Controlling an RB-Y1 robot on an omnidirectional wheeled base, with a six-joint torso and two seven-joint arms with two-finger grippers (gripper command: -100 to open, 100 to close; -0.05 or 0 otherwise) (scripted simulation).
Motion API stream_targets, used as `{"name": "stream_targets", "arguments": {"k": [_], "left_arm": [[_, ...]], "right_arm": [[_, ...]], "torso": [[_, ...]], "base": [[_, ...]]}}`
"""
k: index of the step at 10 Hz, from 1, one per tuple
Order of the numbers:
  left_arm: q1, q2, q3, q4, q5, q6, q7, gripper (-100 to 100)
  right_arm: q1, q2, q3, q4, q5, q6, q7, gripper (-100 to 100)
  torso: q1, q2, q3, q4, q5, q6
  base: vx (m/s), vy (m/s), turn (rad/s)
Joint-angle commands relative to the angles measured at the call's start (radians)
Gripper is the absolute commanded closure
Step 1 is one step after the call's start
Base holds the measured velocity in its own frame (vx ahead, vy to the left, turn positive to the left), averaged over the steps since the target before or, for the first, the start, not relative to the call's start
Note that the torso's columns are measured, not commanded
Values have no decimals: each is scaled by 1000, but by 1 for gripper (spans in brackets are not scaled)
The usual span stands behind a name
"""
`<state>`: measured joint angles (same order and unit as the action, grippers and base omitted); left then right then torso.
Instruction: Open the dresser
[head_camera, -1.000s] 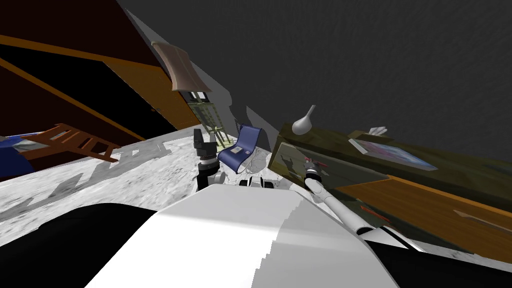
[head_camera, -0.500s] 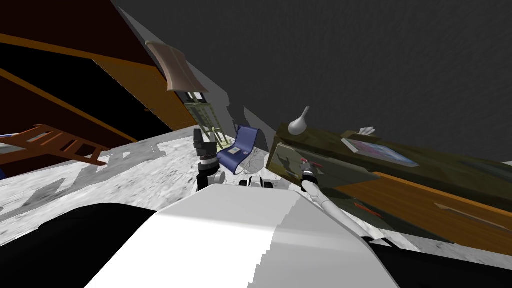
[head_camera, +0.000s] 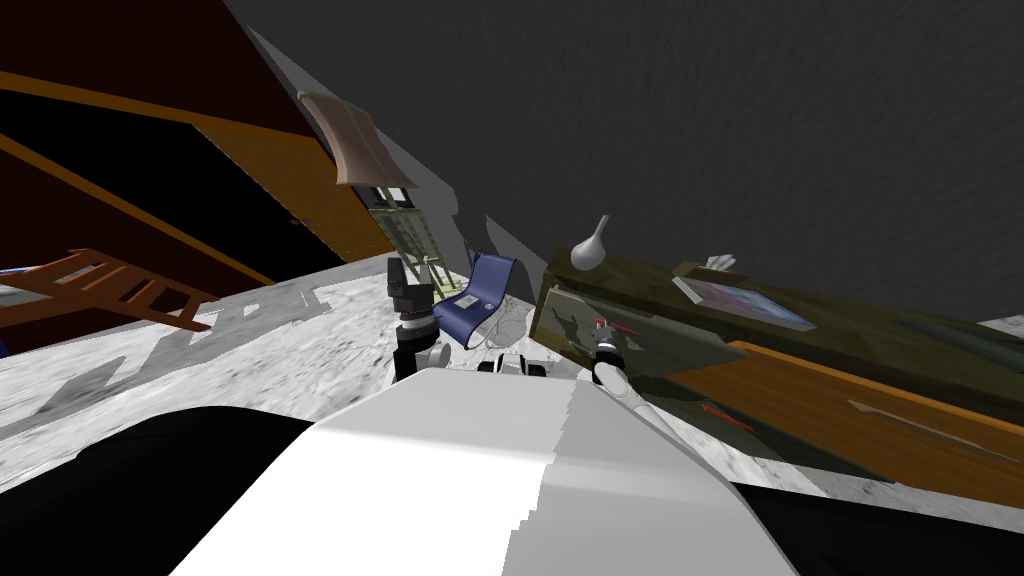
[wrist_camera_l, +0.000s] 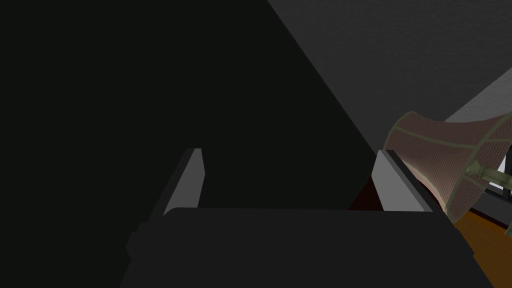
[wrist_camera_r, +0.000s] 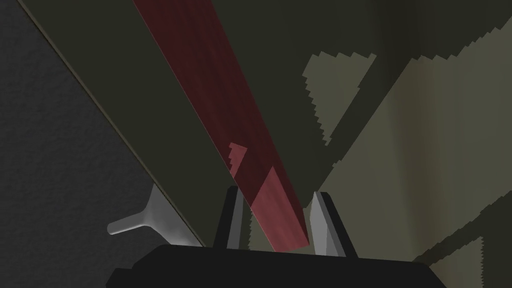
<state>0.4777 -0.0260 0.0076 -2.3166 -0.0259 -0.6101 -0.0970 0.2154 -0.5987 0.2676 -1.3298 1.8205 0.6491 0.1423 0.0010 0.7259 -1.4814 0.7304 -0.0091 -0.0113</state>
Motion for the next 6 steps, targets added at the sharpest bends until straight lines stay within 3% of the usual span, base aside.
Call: {"name": "stream_targets", "arguments": {"k": [1, 2, 3, 5, 6], "left_arm": [[0, 0, 0, 0, 0, 0, 0, 0], [0, 0, 0, 0, 0, 0, 0, 0], [0, 0, 0, 0, 0, 0, 0, 0], [0, 0, 0, 0, 0, 0, 0, 0], [0, 0, 0, 0, 0, 0, 0, 0]], "right_arm": [[35, 75, -14, -52, 50, -34, 40, 100], [35, 98, -14, -52, 50, -34, 40, 100], [72, 125, -46, -110, 91, -58, 84, 100], [72, 169, -46, -110, 93, -58, 84, 100], [109, 201, -78, -168, 134, -83, 127, 100]], "torso": [[-2, 1, 0, 0, 1, 1], [-2, 1, 0, 0, 0, 1], [0, 0, 0, 0, 0, 1], [-1, 1, 1, 1, 1, 1], [1, 1, 0, 0, 1, 1]], "base": [[-6, -69, 13], [-7, -38, 3], [-16, -64, 38], [-10, -52, 1], [-14, -62, 45]]}}
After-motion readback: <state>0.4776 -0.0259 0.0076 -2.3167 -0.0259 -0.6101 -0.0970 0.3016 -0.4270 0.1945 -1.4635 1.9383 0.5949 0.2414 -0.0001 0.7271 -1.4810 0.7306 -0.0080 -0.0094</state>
